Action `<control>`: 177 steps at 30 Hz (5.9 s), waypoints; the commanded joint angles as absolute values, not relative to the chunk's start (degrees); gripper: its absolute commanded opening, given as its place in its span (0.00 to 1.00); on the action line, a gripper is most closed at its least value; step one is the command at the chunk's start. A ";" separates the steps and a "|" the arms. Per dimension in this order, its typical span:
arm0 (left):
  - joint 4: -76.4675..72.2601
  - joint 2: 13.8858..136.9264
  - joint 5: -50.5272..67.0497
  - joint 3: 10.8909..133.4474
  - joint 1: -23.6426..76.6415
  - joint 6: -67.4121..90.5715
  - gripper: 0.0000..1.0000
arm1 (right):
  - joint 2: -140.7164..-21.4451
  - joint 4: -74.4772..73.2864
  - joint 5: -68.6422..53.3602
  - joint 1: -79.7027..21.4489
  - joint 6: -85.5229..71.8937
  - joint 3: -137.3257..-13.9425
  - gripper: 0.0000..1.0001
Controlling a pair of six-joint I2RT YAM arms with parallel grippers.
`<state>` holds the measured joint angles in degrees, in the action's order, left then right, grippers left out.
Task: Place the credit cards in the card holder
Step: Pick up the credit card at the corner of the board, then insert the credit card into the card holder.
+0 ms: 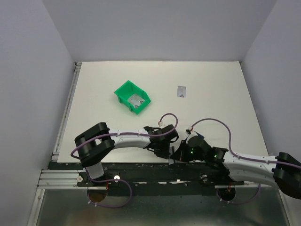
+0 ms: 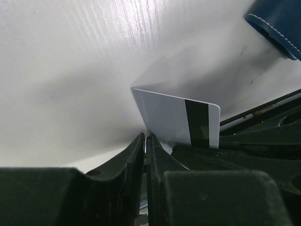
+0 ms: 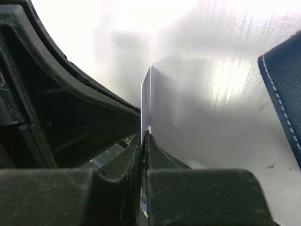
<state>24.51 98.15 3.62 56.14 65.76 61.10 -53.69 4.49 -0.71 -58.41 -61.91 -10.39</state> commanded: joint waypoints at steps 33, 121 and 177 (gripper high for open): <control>32.96 101.50 0.00 81.55 56.96 41.14 0.28 | -34.98 -78.92 31.99 -57.39 -92.72 -34.28 0.01; 25.93 118.48 16.70 82.88 57.04 39.90 0.25 | -36.65 -19.96 -3.07 -32.70 -49.57 -19.95 0.00; 28.21 115.58 14.24 82.00 56.60 39.20 0.25 | -33.40 -52.30 1.32 -32.69 -55.20 -25.93 0.00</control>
<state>26.89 116.88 15.46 80.97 56.64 40.14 -33.36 -55.07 4.51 -32.88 -55.66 -27.27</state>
